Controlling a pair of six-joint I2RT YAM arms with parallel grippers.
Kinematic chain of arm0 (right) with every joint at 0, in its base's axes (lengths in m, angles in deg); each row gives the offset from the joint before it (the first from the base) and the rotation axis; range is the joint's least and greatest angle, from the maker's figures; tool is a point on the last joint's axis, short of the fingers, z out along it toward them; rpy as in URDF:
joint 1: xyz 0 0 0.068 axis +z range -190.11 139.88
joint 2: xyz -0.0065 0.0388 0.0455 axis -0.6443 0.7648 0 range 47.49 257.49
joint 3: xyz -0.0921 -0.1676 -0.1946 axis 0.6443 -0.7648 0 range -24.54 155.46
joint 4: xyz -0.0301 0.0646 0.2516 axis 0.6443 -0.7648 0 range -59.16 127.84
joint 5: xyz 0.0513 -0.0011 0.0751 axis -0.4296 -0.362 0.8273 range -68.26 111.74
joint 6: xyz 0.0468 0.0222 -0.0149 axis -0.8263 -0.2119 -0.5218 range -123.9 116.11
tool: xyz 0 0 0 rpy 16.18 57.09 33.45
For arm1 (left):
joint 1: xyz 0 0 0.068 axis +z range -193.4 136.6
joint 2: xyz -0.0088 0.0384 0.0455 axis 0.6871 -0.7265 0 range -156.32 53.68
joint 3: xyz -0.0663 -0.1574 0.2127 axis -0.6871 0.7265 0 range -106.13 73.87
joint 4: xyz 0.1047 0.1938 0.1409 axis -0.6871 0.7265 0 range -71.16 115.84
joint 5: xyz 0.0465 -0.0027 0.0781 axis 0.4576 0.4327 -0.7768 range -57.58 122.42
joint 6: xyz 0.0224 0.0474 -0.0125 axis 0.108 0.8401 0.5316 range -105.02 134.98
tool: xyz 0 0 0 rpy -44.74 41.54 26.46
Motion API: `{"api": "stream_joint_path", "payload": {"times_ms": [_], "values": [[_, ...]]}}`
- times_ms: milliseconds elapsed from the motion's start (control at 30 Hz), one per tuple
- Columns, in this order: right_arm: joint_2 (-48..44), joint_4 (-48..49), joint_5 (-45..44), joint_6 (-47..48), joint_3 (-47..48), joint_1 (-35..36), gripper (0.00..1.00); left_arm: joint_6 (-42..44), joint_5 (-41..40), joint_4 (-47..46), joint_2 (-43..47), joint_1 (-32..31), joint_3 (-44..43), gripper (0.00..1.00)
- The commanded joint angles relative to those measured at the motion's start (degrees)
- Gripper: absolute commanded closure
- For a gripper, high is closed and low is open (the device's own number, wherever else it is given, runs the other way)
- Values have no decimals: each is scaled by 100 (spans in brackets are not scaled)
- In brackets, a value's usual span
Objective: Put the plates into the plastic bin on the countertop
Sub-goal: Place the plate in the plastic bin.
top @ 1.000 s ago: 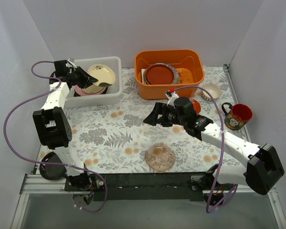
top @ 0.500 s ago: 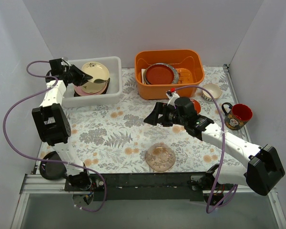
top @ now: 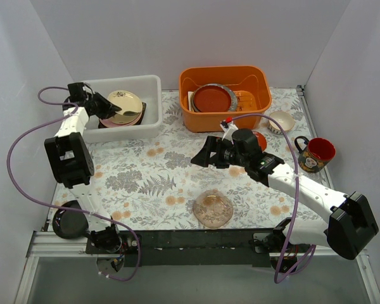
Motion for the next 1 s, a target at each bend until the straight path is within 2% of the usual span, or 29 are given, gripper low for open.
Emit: {"api": "stream_joint_path", "payload": {"times_ms": [0,633,967], "values": [[-107,69,37,56,48,-32,4,79,34,-80,-68,24,-92,100],[16,192,125,55,-14,-32,3,79,-71,-19,-411,94,-347,100],[130,192,142,91,-5,-59,3,88,-44,-28,-657,155,-558,94]]}}
